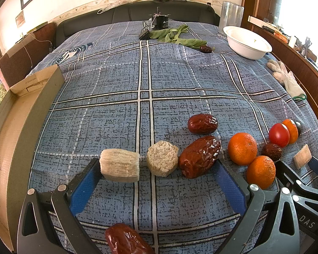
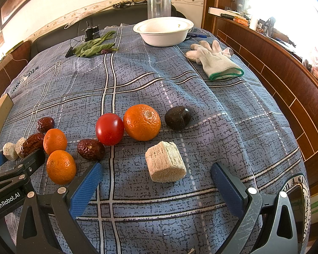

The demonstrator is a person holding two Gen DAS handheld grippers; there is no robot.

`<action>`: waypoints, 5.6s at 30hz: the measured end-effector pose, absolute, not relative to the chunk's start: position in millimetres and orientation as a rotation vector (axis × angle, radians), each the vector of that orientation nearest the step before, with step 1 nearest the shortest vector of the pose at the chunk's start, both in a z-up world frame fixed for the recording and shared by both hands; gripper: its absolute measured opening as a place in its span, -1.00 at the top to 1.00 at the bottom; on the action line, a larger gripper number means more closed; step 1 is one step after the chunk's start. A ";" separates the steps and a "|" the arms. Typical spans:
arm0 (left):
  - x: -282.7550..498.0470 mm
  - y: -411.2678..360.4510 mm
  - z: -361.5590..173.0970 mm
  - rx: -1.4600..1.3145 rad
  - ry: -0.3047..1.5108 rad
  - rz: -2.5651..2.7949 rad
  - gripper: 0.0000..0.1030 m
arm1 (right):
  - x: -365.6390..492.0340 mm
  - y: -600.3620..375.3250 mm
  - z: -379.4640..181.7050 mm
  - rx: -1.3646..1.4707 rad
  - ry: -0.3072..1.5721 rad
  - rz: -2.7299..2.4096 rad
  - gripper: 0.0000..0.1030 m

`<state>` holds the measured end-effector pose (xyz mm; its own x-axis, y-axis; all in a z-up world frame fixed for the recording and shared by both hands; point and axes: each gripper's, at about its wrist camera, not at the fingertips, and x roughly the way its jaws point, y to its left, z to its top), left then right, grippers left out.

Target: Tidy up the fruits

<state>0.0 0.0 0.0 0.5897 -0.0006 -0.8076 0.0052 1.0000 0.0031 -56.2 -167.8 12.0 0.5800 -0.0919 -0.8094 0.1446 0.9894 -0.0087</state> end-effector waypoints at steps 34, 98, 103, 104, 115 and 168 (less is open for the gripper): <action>0.0 0.0 0.0 0.005 0.940 -0.003 -1.00 | -56.3 -167.4 11.8 0.061 0.942 -0.138 -1.00; -106.9 161.2 241.0 -0.094 0.519 -0.142 -0.89 | -105.7 -116.0 194.1 0.206 0.651 0.119 -0.88; -87.1 133.6 124.4 -0.122 0.745 -0.164 -0.71 | -91.8 -122.3 103.2 0.188 0.822 0.120 -0.46; -85.5 127.2 109.3 -0.126 0.773 -0.177 -0.57 | -89.2 -123.7 91.0 0.189 0.842 0.124 -0.44; -72.1 91.6 41.3 -0.093 0.924 -0.287 -0.16 | -75.5 -126.3 35.8 0.239 0.926 0.176 -0.22; -128.1 337.1 41.8 -0.344 0.856 0.216 0.35 | -107.1 189.0 39.3 -0.128 0.973 0.732 0.31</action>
<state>-128.1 337.1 41.8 0.6387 0.0485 -0.7680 -0.3217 0.9234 -0.2092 -107.1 189.0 39.3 0.3468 0.5073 -0.7889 -0.6171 0.7568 0.2154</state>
